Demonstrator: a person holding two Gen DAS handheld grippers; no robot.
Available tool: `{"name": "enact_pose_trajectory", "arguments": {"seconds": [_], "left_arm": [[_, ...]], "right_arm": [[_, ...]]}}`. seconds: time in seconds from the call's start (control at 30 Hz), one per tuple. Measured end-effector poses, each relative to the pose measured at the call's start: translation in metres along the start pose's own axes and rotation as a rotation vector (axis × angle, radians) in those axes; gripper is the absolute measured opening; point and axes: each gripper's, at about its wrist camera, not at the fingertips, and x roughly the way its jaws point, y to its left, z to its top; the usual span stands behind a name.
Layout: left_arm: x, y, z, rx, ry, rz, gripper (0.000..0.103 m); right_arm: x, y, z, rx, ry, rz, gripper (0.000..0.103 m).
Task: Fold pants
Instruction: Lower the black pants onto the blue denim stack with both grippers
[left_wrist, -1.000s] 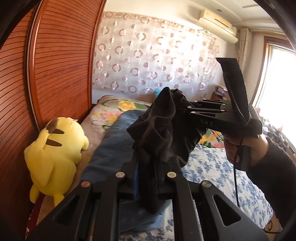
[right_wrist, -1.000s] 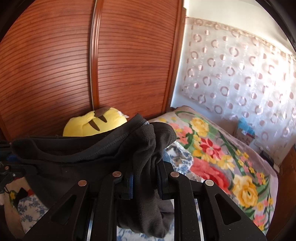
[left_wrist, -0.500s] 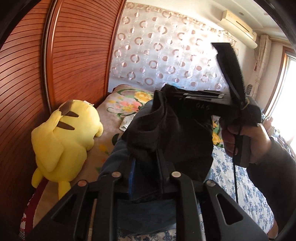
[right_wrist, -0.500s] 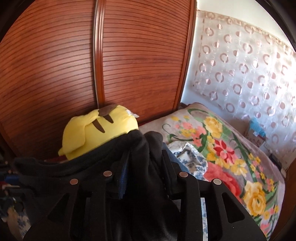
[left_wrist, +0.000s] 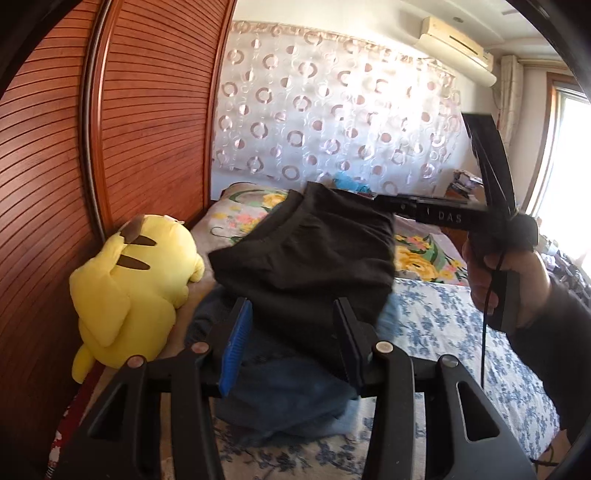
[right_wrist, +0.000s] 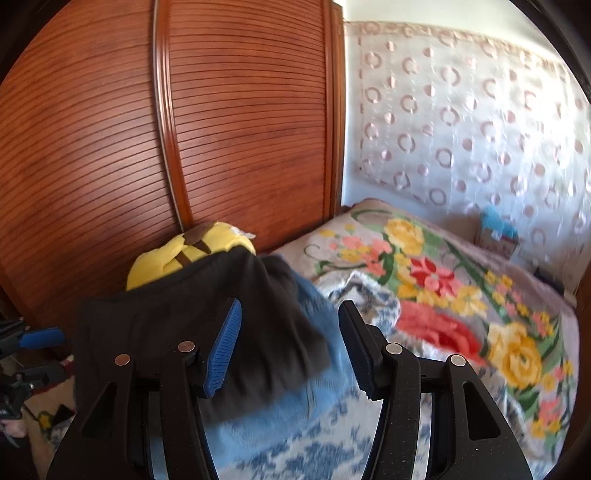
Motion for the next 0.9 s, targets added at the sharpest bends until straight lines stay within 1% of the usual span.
{"name": "enact_pose_trajectory", "arguments": {"seconds": [0.13,0.23,0.33,0.47,0.53,0.57,0.6,0.63,0.67,0.7,0.73,0.8,0.83,0.9], "left_arm": [[0.008,-0.008,-0.005,-0.002,0.019,-0.019,0.045],[0.016,-0.016,-0.009,0.013,0.035,-0.024,0.045],[0.023,-0.019,-0.013,0.019,0.048,-0.017,0.044],[0.028,-0.018,-0.016,0.01,0.055,-0.022,0.044],[0.027,-0.019,-0.016,0.011,0.047,-0.025,0.038],[0.027,-0.02,-0.016,0.013,0.043,-0.026,0.036],[0.027,-0.02,-0.017,0.015,0.041,-0.029,0.032],[0.026,-0.02,-0.017,0.016,0.038,-0.031,0.026],[0.026,-0.021,-0.017,0.017,0.035,-0.032,0.025],[0.026,-0.022,-0.017,0.02,0.032,-0.034,0.02],[0.025,-0.023,-0.017,0.027,0.029,-0.036,0.016],[0.026,-0.025,-0.018,0.035,0.028,-0.037,0.01],[0.027,-0.026,-0.018,0.038,0.032,-0.041,0.008],[0.028,-0.027,-0.017,0.035,0.038,-0.059,0.008]], "right_arm": [[-0.004,-0.009,-0.021,0.07,0.037,0.021,0.056],[-0.001,-0.011,-0.029,0.112,0.048,0.046,0.056],[0.005,-0.011,-0.031,0.15,0.058,0.077,0.056],[0.013,-0.013,-0.028,0.18,0.056,0.095,0.056],[0.019,-0.017,-0.025,0.207,0.063,0.111,0.056],[0.021,-0.019,-0.024,0.219,0.066,0.117,0.053],[0.025,-0.021,-0.022,0.228,0.075,0.118,0.042],[0.029,-0.023,-0.02,0.234,0.098,0.115,0.036],[0.031,-0.024,-0.019,0.234,0.105,0.111,0.032],[0.031,-0.024,-0.017,0.227,0.098,0.112,0.024],[0.03,-0.022,-0.015,0.216,0.087,0.112,0.021],[0.029,-0.017,-0.008,0.192,0.067,0.103,0.018],[0.029,-0.016,-0.006,0.183,0.055,0.102,0.016],[0.029,-0.012,0.003,0.139,0.023,0.069,0.015]]}}
